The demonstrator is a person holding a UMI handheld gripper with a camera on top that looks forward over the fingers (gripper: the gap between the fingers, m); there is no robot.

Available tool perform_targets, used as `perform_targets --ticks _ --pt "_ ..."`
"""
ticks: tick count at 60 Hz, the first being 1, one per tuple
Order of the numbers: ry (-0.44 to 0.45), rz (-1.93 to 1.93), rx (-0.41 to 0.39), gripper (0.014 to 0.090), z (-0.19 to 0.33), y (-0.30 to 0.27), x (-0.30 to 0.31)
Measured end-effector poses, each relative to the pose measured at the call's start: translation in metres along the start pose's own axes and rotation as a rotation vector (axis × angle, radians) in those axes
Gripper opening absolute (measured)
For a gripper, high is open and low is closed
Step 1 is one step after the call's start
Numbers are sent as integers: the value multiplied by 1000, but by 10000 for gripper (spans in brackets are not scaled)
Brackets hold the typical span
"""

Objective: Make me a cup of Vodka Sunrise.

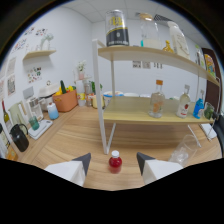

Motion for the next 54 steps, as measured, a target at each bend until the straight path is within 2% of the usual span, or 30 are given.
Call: perform_targets --ticks 9,17,23,31,45,54 --pt "22 36 54 856 -53 -24 37" --pt "67 69 56 859 -85 -14 82" --pt "112 71 27 853 -103 3 121" --pt "143 92 17 853 -127 -3 164" --pt "215 111 157 854 -163 -103 246" --pt "239 131 254 857 -164 -179 295"
